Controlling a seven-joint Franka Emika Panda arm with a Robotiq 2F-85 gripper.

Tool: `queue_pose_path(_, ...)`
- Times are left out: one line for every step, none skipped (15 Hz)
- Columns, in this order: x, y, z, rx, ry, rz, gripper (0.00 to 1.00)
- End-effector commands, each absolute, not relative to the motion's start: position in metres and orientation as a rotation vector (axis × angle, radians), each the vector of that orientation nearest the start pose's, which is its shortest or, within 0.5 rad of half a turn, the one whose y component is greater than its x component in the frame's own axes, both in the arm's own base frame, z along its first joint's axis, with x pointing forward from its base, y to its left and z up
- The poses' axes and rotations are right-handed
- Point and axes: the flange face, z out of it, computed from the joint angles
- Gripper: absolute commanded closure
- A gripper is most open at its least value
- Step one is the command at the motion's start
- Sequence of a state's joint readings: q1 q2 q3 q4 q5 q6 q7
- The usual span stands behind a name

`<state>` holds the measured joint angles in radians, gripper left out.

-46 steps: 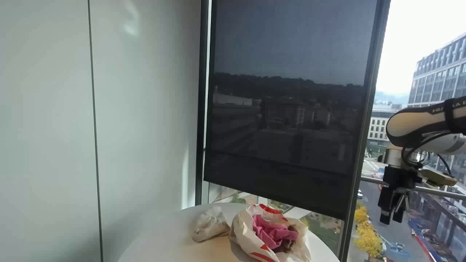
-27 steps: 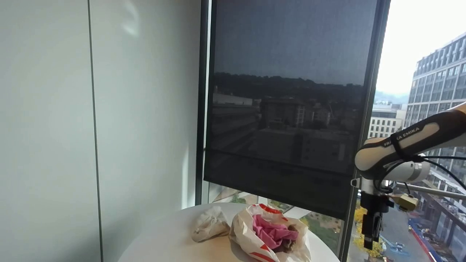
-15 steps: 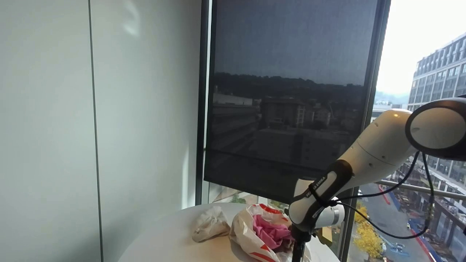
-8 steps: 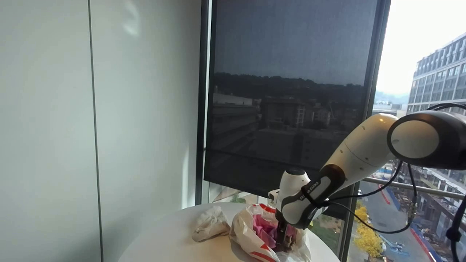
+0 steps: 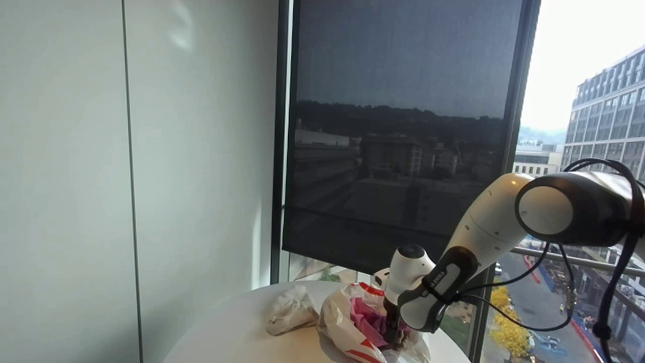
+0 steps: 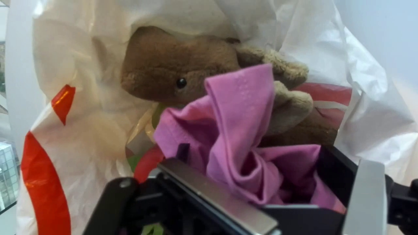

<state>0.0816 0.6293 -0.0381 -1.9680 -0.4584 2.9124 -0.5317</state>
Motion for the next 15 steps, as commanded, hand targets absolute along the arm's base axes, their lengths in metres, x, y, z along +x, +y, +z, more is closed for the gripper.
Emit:
queue_pose_path(0.636, 0.056, 0.147, -2.943, -1.652, -0.480, 0.25)
queue_pose_path(0.634, 0.057, 0.142, -2.932, -1.670, -0.485, 0.26)
queue_pose_path(0.630, 0.061, 0.143, -2.917, -1.669, -0.501, 0.32)
queue_pose_path(0.627, 0.064, 0.145, -2.907, -1.670, -0.518, 0.42)
queue_pose_path(0.624, 0.066, 0.151, -2.903, -1.667, -0.533, 0.49)
queue_pose_path(0.623, 0.066, 0.156, -2.896, -1.668, -0.542, 0.57)
queue_pose_path(0.622, 0.065, 0.162, -2.903, -1.660, -0.542, 0.63)
queue_pose_path(0.621, 0.064, 0.169, -2.909, -1.650, -0.549, 0.70)
queue_pose_path(0.619, 0.061, 0.177, -2.921, -1.638, -0.552, 0.79)
queue_pose_path(0.617, 0.057, 0.186, -2.934, -1.622, -0.549, 0.85)
queue_pose_path(0.615, 0.054, 0.195, -2.945, -1.612, -0.556, 0.94)
queue_pose_path(0.613, 0.050, 0.205, -2.958, -1.595, -0.561, 0.94)
queue_pose_path(0.609, 0.047, 0.215, -2.966, -1.574, -0.562, 0.95)
queue_pose_path(0.604, 0.046, 0.226, -2.969, -1.555, -0.557, 0.95)
queue_pose_path(0.597, 0.045, 0.236, -2.969, -1.541, -0.545, 0.92)
